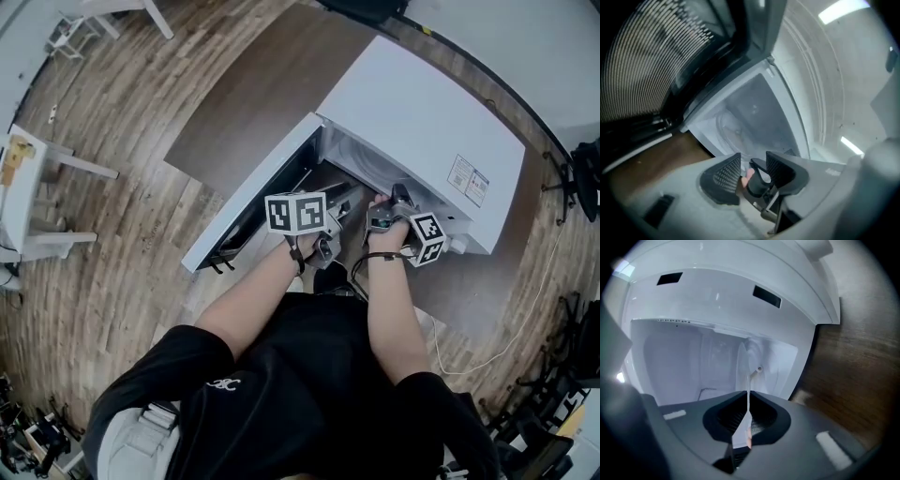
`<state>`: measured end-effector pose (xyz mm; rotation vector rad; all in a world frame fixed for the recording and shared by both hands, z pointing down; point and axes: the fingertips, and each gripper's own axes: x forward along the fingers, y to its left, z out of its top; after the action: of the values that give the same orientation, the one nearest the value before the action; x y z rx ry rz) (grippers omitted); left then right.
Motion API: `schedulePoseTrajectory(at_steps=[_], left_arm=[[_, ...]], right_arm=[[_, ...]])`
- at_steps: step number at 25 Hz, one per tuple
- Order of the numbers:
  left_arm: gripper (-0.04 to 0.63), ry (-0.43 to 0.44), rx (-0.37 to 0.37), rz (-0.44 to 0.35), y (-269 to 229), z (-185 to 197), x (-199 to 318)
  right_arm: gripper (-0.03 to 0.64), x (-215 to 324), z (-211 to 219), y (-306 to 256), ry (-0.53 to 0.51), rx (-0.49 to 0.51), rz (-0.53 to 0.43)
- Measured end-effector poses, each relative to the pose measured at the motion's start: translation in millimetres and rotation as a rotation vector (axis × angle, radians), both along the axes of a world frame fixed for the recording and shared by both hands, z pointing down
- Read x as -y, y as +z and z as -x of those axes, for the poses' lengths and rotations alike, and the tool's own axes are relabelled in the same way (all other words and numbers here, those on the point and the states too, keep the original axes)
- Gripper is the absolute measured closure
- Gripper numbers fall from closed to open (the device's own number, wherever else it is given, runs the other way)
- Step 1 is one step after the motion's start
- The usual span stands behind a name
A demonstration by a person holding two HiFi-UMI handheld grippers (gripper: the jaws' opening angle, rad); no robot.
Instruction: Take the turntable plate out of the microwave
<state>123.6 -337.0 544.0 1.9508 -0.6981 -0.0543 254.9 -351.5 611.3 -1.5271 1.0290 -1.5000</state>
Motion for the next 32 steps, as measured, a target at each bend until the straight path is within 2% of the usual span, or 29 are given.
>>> schedulePoseTrajectory(at_steps=[2, 4, 10, 14, 18, 22, 29, 32], left_arm=[[0.4, -0.017, -0.113, 0.057, -2, -5, -1], [0.385, -0.029, -0.163, 0.089, 2, -11, 0], [0.382, -0.038, -0.2, 0.172, 28, -28, -4], [0.362, -0.067, -0.27, 0.224, 36, -33, 3], [0.344, -0.094, -0.341, 0.249, 36, -36, 11], [0.336, -0.104, -0.355, 0.289, 46, -42, 7], [0.339, -0.182, -0.417, 0.374, 65, -40, 10], [0.378, -0.202, -0.428, 0.381, 66, -41, 13]], right_arm=[[0.591, -2, -5, 1, 0.001, 0.006, -0.009], [0.59, -2, -9, -3, -0.005, 0.008, -0.027], [0.591, -5, -6, -12, -0.014, 0.029, -0.024], [0.591, -6, -1, -22, -0.044, 0.019, -0.039], [0.591, -22, 8, -14, -0.074, 0.03, -0.008], [0.591, -37, 18, -10, -0.108, 0.045, 0.001], [0.591, -49, 29, -19, -0.133, 0.058, -0.006], [0.591, -54, 31, -19, -0.145, 0.054, -0.007]])
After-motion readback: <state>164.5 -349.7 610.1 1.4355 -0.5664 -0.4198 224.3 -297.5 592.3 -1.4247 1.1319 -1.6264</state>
